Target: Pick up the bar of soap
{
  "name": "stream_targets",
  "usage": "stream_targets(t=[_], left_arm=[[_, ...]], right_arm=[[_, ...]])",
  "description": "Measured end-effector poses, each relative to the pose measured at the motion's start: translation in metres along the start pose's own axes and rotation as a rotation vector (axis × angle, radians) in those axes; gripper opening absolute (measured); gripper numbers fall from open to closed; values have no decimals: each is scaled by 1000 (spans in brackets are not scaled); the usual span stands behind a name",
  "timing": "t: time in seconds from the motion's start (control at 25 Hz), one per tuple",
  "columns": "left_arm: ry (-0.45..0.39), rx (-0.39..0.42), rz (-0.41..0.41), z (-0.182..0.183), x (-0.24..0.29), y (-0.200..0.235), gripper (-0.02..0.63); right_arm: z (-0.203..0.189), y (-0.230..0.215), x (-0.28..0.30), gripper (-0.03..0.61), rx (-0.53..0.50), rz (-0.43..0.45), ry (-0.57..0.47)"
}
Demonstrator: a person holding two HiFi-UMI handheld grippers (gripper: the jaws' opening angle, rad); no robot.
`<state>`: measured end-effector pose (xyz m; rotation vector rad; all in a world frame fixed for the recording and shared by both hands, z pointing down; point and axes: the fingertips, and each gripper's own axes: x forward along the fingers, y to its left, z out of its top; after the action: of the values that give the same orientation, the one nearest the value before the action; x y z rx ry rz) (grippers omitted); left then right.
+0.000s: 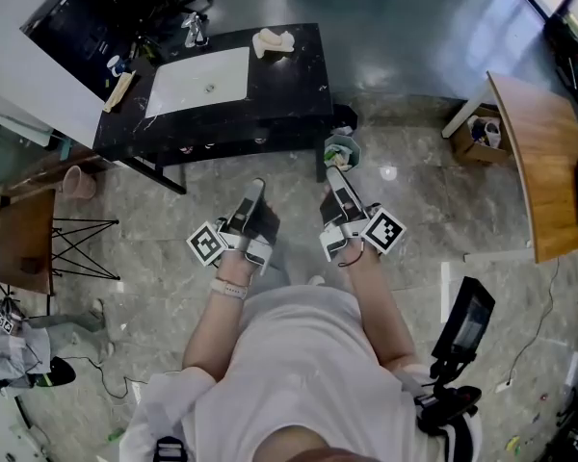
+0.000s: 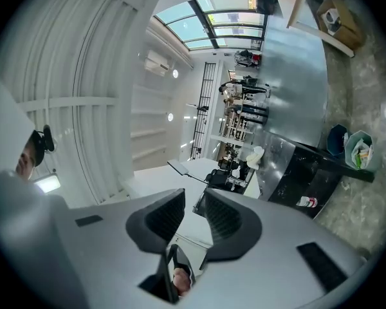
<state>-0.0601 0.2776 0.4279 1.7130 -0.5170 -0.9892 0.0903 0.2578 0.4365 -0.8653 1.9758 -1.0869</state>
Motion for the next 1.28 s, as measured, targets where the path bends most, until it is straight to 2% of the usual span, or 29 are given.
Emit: stream_targets(t=[0.16, 0.4, 1.0, 1.28], left_arm=[[-14, -19, 11, 14, 25, 22, 8], [-21, -39, 20, 74, 75, 60, 8], [-34, -107, 56, 234, 143, 129, 8], [-27, -111, 53, 298, 156, 138, 8]], right_arm=[[16, -23, 21, 110, 9, -18, 8], [31, -66, 90, 110, 17, -64, 18], [24, -136, 259, 110, 24, -144, 18], [12, -142, 328, 110, 12, -135, 23]])
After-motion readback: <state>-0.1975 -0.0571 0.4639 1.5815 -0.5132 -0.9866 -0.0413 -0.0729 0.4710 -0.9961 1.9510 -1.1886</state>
